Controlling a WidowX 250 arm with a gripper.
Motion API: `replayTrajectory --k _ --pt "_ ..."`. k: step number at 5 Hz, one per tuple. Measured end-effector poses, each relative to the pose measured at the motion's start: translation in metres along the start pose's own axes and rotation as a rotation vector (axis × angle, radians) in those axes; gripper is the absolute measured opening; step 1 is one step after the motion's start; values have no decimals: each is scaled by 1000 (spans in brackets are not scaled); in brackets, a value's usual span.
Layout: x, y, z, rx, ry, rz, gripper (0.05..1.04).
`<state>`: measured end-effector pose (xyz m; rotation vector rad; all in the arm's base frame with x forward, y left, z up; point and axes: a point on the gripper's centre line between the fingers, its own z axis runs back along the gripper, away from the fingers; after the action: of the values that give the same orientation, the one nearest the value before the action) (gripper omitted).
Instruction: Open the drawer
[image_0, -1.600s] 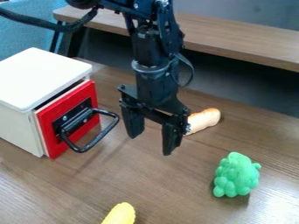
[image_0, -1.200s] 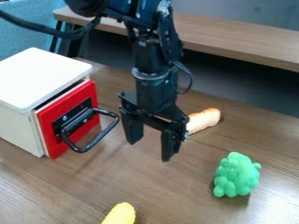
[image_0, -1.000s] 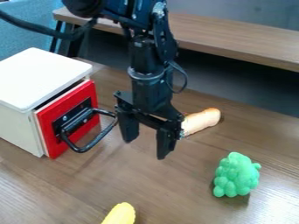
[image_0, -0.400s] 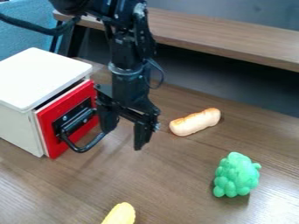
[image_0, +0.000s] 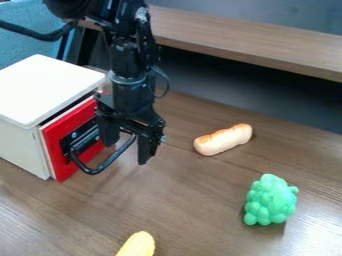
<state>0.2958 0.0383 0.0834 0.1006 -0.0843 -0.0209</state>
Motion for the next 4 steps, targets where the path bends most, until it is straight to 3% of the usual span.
replayTrajectory --k 2,4 --pt "4 16 -13 49 -64 16 1000" --pt "0 24 -38 81 -114 35 1000"
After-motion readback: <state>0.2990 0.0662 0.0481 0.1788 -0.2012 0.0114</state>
